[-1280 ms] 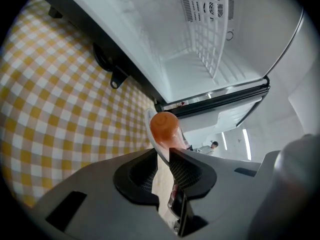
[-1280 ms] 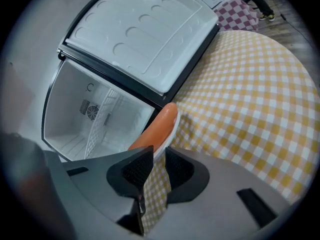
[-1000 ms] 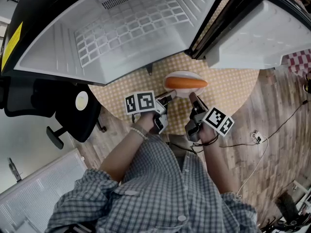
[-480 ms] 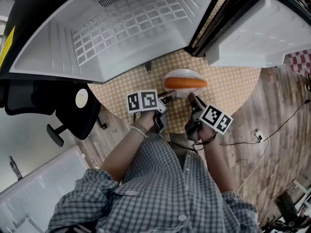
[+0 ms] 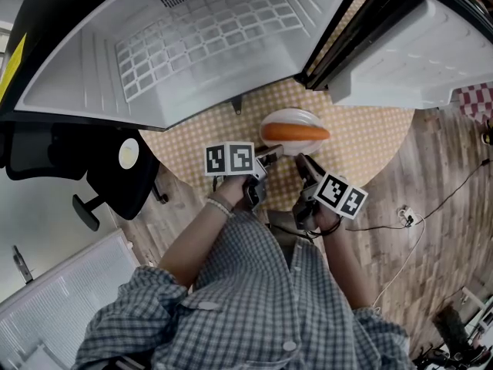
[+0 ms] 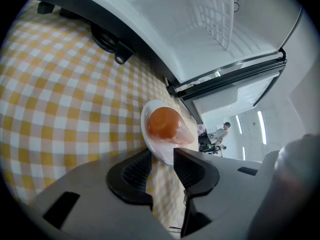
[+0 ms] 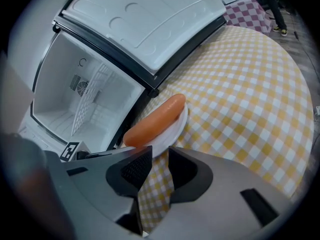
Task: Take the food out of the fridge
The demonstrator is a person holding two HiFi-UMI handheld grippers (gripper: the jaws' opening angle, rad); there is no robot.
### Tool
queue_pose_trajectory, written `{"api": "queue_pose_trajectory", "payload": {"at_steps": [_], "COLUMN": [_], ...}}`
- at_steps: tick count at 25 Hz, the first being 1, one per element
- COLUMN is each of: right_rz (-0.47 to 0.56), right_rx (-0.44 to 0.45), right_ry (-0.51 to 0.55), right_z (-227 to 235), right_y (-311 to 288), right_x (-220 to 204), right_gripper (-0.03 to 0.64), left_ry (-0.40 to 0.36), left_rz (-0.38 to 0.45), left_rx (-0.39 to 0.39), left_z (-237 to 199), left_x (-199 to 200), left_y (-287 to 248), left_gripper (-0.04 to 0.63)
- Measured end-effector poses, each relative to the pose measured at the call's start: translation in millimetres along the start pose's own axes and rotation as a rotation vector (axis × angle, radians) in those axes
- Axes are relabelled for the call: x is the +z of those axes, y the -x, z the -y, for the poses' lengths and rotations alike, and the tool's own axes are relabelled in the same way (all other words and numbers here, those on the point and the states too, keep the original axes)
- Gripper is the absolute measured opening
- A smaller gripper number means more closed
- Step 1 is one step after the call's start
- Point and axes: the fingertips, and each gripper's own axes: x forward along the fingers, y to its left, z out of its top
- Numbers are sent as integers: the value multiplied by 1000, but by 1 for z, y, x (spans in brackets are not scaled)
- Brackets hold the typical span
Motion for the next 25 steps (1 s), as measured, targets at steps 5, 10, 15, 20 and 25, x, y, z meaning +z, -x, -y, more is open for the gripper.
{"api": "queue_pose_trajectory", "payload": {"at_steps": [5, 10, 15, 20, 25], "right_rz": [8, 22, 74, 86, 115], "right_rx": [4, 4, -11, 38, 33], "right_ry": [58, 101, 176, 278, 465], "right_z": [-12, -21, -35, -61, -89], "right_y": [8, 13, 19, 20, 24], "right_x": [0, 2, 10, 13, 17], "right_gripper": [72, 72, 72, 72, 71], "left_ry": [-14, -34, -72, -85, -164], "left_rz": [-25, -57, -74, 22, 123], "left_rx": [-4, -14, 1, 20, 12], "left_z": [1, 3, -2, -9, -1], "left_x": [-8, -15, -20, -4, 16], "left_y": [1, 3, 14, 34, 57], "left_gripper": [129, 146, 164, 102, 15]}}
